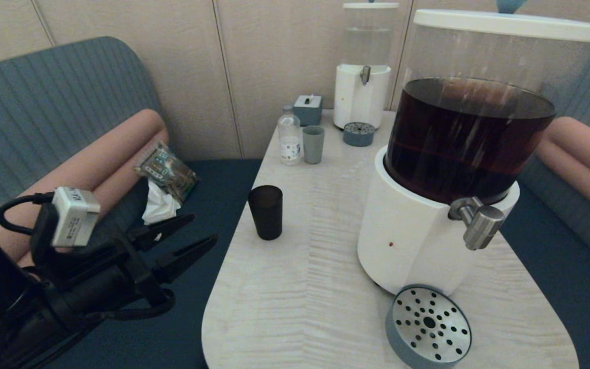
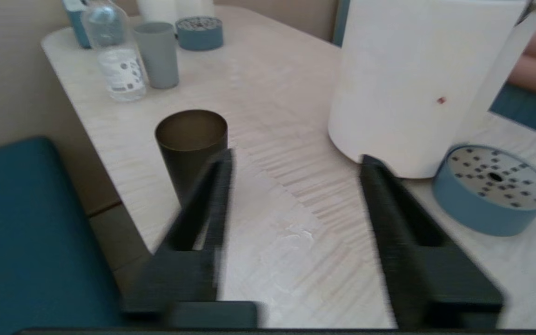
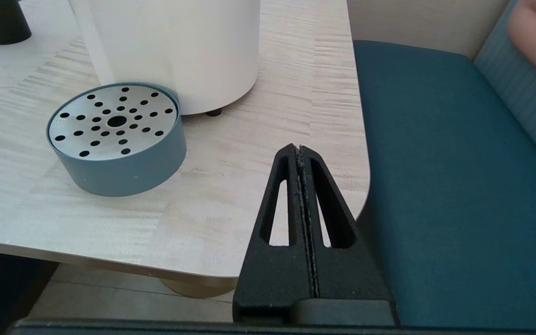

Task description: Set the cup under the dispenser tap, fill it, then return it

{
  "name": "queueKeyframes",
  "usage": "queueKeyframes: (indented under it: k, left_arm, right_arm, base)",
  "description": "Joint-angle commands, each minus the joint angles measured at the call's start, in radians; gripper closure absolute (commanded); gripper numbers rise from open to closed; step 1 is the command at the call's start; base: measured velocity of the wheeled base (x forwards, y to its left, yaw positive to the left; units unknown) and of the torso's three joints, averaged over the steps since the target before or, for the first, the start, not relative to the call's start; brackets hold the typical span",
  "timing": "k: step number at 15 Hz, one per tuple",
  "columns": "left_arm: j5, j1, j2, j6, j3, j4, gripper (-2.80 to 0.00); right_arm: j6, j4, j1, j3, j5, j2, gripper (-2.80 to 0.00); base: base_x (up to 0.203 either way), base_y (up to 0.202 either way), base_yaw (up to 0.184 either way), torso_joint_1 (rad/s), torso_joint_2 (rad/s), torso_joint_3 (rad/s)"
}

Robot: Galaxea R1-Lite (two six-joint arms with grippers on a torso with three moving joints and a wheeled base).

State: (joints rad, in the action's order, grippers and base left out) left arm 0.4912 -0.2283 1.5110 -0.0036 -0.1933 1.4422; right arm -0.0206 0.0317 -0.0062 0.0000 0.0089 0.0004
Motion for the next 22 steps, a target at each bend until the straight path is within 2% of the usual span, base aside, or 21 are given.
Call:
queueKeyframes:
  k: [1, 6, 11, 14, 17, 19, 20, 21, 22]
  left_arm:
    - [-0.015, 0.001, -0.106, -0.002, 0.025, -0.008, 0.0]
    - [-0.141, 0.011, -0.311, -0.012, 0.107, -0.025, 0.0]
    - [-0.15, 0.169, -0.679, -0.037, 0.186, -0.033, 0.0]
    - [-0.152, 0.247, -0.96, -0.108, 0.217, -0.045, 0.0]
    - [-0.156, 0.277, -1.207, -0.14, 0.228, -0.177, 0.0]
    - [-0.171, 0.28, -1.263, -0.135, 0.232, -0.23, 0.0]
    - [-0.175, 0.25, -1.291, -0.113, 0.233, -0.291, 0.0]
    - [-0.178, 0.231, -1.321, -0.061, 0.233, -0.365, 0.0]
    - [-0.177, 0.229, -1.373, -0.05, 0.233, -0.388, 0.0]
  right_arm:
    - [-0.001, 0.001, 0.0, 0.011, 0.0, 0.0, 0.0]
    - [-0.001, 0.001, 0.0, 0.009, 0.0, 0.0, 0.0]
    - [-0.001, 0.001, 0.0, 0.011, 0.001, 0.0, 0.0]
    - [-0.001, 0.001, 0.0, 0.009, 0.0, 0.0, 0.0]
    - [-0.001, 0.001, 0.0, 0.011, 0.0, 0.0, 0.0]
    - [-0.001, 0.001, 0.0, 0.011, 0.0, 0.0, 0.0]
    - [-0.001, 0.001, 0.0, 0.011, 0.0, 0.0, 0.0]
    - [-0.001, 0.001, 0.0, 0.011, 0.0, 0.0, 0.0]
    - [-0.001, 0.001, 0.0, 0.009, 0.0, 0.0, 0.0]
  base:
    - [0.0, 0.0, 0.0, 0.0, 0.0, 0.0]
    - [0.0, 0.0, 0.0, 0.0, 0.0, 0.0]
    - [0.0, 0.0, 0.0, 0.0, 0.0, 0.0]
    - [0.0, 0.0, 0.0, 0.0, 0.0, 0.0]
    - [0.0, 0.0, 0.0, 0.0, 0.0, 0.0]
    - [0.0, 0.0, 0.0, 0.0, 0.0, 0.0]
    - [0.0, 0.0, 0.0, 0.0, 0.0, 0.0]
    - [0.0, 0.0, 0.0, 0.0, 0.0, 0.0]
    - [0.0, 0.0, 0.0, 0.0, 0.0, 0.0]
